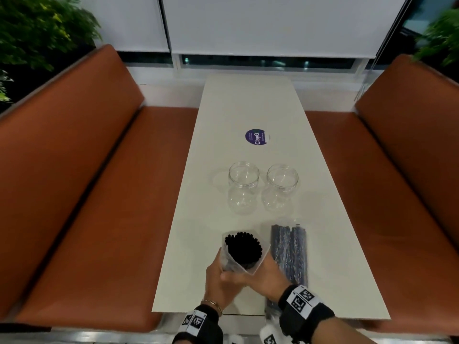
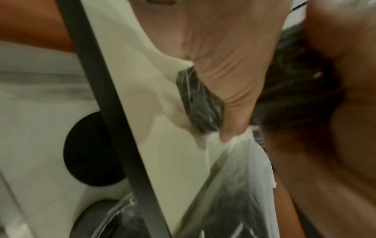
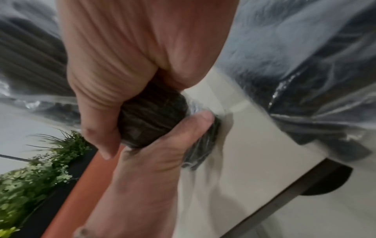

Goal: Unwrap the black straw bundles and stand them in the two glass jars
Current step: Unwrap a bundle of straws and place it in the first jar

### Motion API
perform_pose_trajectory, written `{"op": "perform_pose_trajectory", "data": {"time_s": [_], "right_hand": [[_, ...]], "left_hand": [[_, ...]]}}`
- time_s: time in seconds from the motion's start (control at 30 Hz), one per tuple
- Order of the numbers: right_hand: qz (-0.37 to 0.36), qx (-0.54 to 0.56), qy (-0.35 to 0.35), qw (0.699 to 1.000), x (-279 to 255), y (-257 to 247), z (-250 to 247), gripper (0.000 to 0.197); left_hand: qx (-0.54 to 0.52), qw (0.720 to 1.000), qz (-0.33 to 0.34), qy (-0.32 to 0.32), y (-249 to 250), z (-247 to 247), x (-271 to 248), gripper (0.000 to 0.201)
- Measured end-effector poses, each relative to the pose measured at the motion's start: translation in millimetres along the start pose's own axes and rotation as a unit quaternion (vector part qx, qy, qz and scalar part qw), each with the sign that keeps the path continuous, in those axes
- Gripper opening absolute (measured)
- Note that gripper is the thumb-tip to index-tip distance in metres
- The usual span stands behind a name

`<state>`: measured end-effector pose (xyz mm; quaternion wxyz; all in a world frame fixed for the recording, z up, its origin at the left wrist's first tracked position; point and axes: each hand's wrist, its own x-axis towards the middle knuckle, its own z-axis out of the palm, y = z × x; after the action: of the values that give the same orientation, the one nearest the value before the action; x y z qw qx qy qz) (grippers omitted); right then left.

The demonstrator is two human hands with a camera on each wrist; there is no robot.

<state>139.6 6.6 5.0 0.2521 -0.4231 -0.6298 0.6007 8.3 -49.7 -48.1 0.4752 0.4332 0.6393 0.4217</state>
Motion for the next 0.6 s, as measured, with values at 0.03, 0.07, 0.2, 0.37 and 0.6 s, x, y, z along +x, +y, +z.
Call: {"op": "perform_pose_trajectory", "data": {"time_s": [0.03,0.07,0.2,0.37,0.6], "right_hand": [[0.001,-0.01,0.006,1.0,1.0,3.7,0.8,0.045],[0.004,-0.012,0.01,1.0,1.0,5.1,2.1,0.048],[-0.01,-0.022,0.028,0.999,3.5,8.1,6.5,0.057],[-0.034,-0.065,0.055,0.996,0.8,15.3,19.4,0.031],[0.012,-0.139,0.035,0.99,-3.9,27.9,9.4,0.031]], "left_hand": [[-0.001,1.0,-0.009,-0.015,5.0,-4.4,1.7,0.061],[-0.011,0.998,-0.003,-0.056,8.5,-12.0,1.4,0.072],[-0.065,0.994,0.053,-0.073,43.3,-44.0,-10.1,0.124],[-0.038,0.993,0.1,0.048,66.2,-23.4,-12.1,0.101],[-0.059,0.992,0.046,0.1,40.0,-3.0,2.8,0.055]]}}
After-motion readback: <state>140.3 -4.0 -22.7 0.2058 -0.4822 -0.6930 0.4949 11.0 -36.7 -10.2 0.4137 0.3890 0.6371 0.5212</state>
